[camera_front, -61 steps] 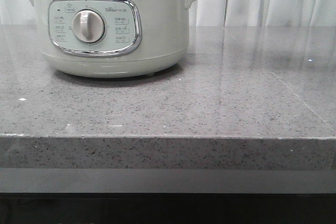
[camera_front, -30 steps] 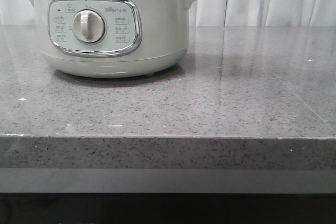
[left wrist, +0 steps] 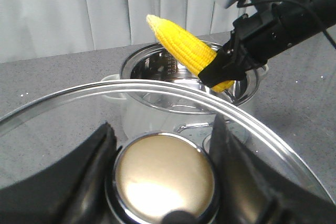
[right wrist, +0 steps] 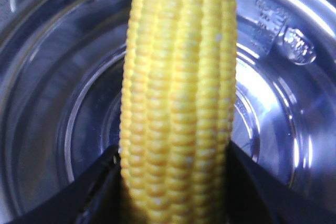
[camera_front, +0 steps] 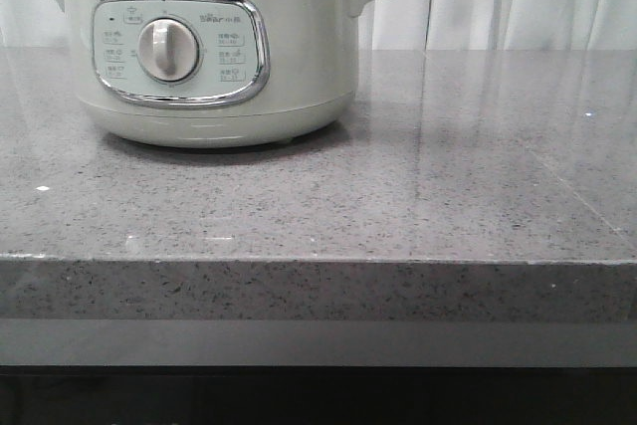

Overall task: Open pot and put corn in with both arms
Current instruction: 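Carry the corn over the open pot and release it inside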

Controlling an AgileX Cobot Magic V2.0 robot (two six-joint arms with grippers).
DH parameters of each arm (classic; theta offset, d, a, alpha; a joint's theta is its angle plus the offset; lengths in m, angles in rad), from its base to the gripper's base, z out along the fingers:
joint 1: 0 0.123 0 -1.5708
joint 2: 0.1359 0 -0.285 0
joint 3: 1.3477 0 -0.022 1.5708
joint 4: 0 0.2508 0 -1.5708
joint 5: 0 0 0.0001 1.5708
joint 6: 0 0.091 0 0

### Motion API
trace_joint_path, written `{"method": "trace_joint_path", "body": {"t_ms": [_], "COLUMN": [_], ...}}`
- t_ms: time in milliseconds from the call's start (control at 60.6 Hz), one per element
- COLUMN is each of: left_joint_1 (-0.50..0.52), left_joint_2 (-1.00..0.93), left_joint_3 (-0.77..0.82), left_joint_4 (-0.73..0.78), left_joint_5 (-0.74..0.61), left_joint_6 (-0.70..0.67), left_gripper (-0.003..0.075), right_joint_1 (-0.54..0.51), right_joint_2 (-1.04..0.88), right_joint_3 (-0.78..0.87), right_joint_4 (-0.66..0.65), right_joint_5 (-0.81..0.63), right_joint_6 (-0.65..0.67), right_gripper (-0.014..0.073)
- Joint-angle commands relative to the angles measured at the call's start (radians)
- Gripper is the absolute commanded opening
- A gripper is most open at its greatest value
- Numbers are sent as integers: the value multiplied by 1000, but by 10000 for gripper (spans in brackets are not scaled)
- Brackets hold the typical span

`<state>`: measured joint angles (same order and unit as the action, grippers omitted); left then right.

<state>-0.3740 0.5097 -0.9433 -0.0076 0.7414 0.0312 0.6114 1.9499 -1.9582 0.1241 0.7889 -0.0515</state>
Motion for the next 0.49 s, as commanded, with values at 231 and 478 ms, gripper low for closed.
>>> {"method": "trace_joint_path", "body": {"t_ms": [231, 478], "left_joint_1": [2, 2], "left_joint_2": [2, 2], "left_joint_3": [-32, -32], "left_joint_4": [-4, -4], "left_joint_5": [-143, -141], "left_joint_6": [-8, -8], "left_gripper": [188, 188], "right_joint_1": [1, -9], "right_joint_2": [-50, -130], "right_joint_3": [-38, -40], "right_joint_4": [1, 1], "right_joint_5": [-22, 54], "right_joint_6": [-11, -9], "right_gripper": [553, 553]}}
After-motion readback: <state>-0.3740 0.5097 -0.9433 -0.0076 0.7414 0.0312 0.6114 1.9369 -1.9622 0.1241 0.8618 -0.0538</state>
